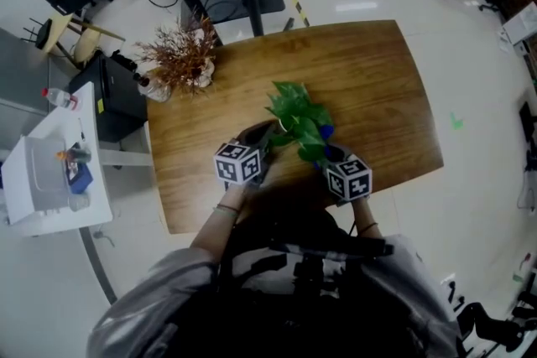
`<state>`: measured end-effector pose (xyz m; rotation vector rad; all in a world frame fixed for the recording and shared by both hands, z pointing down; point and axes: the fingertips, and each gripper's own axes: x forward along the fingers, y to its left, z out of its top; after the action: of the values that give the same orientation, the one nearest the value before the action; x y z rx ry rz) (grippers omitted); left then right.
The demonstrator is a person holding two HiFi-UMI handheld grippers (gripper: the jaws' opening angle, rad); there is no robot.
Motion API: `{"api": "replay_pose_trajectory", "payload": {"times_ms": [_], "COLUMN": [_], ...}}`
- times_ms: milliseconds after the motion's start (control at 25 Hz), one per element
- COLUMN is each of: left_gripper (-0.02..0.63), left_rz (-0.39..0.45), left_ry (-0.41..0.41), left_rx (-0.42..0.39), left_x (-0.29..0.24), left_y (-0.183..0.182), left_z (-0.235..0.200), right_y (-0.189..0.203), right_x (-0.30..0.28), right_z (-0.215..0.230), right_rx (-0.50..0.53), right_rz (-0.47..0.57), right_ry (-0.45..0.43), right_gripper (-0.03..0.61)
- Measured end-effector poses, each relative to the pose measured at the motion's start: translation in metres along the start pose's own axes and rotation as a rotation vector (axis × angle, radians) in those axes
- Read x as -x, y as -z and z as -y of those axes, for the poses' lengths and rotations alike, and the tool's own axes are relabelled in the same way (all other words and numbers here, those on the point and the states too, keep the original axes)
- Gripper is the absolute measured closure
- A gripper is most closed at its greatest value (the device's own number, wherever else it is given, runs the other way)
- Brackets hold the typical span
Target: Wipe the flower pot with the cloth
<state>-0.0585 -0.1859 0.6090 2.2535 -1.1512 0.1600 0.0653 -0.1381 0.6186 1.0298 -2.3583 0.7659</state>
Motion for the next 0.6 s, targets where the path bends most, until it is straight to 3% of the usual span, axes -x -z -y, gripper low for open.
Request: {"api": "replay_pose_trajectory", "payload": {"times_ms": [280,600], "left_gripper": [0.607,0.607], "left_rz": [0.027,0.018], "left_ry": [0.025,0.152], "left_rx": [-0.047,-0.103], "left_x": [0.037,0.076], "left_y": [-0.005,-0.001], "left_z": [0.0,0.014], "right_y": [0.004,0.01], "right_x": [0.034,0.045], "right_z": [-0.012,-0.058], "right_rx": [-0.194,-0.319], "right_rz": [0.158,0.285], "right_ry": [0.119,0.209], "right_gripper": [0.522,0.522]}}
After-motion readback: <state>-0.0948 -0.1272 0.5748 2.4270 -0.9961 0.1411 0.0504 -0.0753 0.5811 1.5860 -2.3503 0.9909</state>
